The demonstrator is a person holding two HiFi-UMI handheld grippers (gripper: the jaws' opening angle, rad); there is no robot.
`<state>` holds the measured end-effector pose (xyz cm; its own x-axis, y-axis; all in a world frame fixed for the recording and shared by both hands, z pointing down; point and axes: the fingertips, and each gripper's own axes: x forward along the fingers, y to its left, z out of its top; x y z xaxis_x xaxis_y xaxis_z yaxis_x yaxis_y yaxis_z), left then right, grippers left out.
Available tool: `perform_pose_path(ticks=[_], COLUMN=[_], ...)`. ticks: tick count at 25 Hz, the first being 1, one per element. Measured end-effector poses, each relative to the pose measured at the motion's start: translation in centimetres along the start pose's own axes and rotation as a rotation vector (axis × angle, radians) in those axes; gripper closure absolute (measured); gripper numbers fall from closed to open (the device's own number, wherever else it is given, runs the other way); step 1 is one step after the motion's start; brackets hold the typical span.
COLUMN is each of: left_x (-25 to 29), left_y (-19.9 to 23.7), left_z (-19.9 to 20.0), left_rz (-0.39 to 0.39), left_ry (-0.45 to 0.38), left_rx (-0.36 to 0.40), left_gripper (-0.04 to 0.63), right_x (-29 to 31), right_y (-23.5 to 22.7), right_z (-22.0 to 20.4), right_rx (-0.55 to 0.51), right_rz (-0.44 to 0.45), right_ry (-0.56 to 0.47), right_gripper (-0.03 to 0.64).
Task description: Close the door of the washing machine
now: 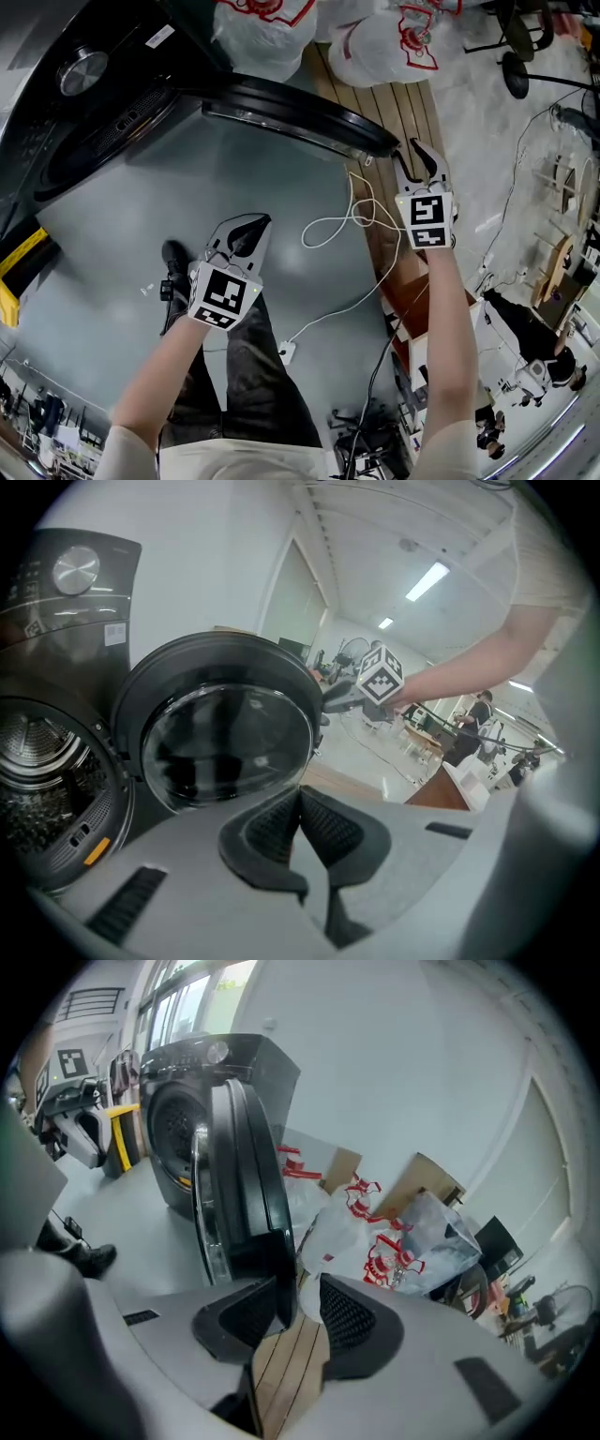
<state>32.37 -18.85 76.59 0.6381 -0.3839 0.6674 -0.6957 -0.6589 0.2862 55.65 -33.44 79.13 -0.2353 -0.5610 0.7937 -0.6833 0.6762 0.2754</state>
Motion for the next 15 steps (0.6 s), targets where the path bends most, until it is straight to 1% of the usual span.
perform_pose_path(ticks=[3,6,10,15], left_x=[-0.2,-0.6,-0.9,-2.5], left_y=[0.4,0.9,1.3,1.8], left_z=[-0.3,-1.2,-3.0,-4.2], left_rz=[0.009,0.015,0.026,0.040], left_ry=[-0.007,0.000,0.018,0.016], left_rx=[-0.016,-0.027,-0.043,-0.052], left_gripper=[0.586,0.586,0.586,0.586], right_x=[0.6,0.9,1.0,0.3], right_y=[0.5,1.4,1.8,3.3], right_z=[0.2,0.0,-0.3,-0.4], right_rx=[-0.080,-0.123,-0.107,-0.076], right_rz=[0.029,0.034,0.019,0.020], right_ry=[0.022,0.041,0.033,0.047], right_gripper=[0.459,0.486,0.486,0.488])
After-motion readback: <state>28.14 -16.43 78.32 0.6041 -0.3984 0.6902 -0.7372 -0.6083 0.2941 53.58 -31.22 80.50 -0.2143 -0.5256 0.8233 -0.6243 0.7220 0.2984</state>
